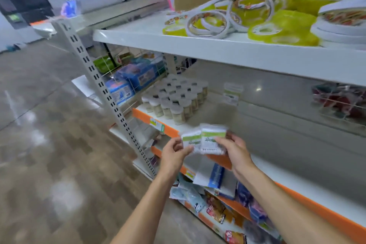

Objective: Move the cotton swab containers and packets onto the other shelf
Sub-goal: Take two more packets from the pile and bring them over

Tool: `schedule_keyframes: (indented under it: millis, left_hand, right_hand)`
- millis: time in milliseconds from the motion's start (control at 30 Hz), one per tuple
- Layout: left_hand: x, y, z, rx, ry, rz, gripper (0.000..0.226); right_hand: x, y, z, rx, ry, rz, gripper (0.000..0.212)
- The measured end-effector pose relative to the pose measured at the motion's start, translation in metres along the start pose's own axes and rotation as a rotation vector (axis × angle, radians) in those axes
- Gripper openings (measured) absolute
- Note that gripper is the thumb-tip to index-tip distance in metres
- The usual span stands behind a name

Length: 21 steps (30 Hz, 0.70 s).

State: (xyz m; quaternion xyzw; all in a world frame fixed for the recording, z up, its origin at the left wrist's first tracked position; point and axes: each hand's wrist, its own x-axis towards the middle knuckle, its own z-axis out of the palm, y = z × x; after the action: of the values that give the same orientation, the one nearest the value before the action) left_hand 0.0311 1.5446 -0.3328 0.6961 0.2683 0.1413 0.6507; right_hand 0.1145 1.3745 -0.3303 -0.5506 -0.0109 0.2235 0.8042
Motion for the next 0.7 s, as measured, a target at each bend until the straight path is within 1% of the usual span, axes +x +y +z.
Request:
schedule_keyframes:
  millis: [67,133,233,367,467,567,633,700]
  left_hand:
    - [0.016,0.004,0.003,0.023,-0.030,0.004,0.030]
    - [0.030,0.009,0.010,0.006,-0.095,0.025,0.026]
    - [0.050,0.013,0.025,0.019,-0.170,0.038,0.026]
    - [0.073,0.017,0.048,0.026,-0.144,0.069,0.042]
    - [0.088,0.016,0.061,0.053,-0.128,0.092,0.039]
    - [0.103,0.017,0.074,0.079,-0.126,0.116,0.034]
    - [0.115,0.018,0.083,0.099,-0.121,0.132,0.030]
    - [0.128,0.021,0.091,0.121,-0.127,0.131,0.028]
  right_hand:
    - [0.006,-0.001,0.001,0.013,0.077,-0.031,0.017]
    - [0.013,-0.005,0.001,-0.028,0.161,-0.102,0.016]
    - [0.024,-0.013,-0.005,-0.103,0.227,-0.179,0.026]
    - [0.033,-0.024,-0.019,-0.168,0.293,-0.220,0.026]
    - [0.034,-0.031,-0.028,-0.208,0.330,-0.221,0.014]
    - [0.039,-0.037,-0.035,-0.244,0.351,-0.219,0.017]
    - [0.047,-0.038,-0.038,-0.243,0.381,-0.209,0.010]
    - [0.054,-0.041,-0.037,-0.211,0.408,-0.218,0.012]
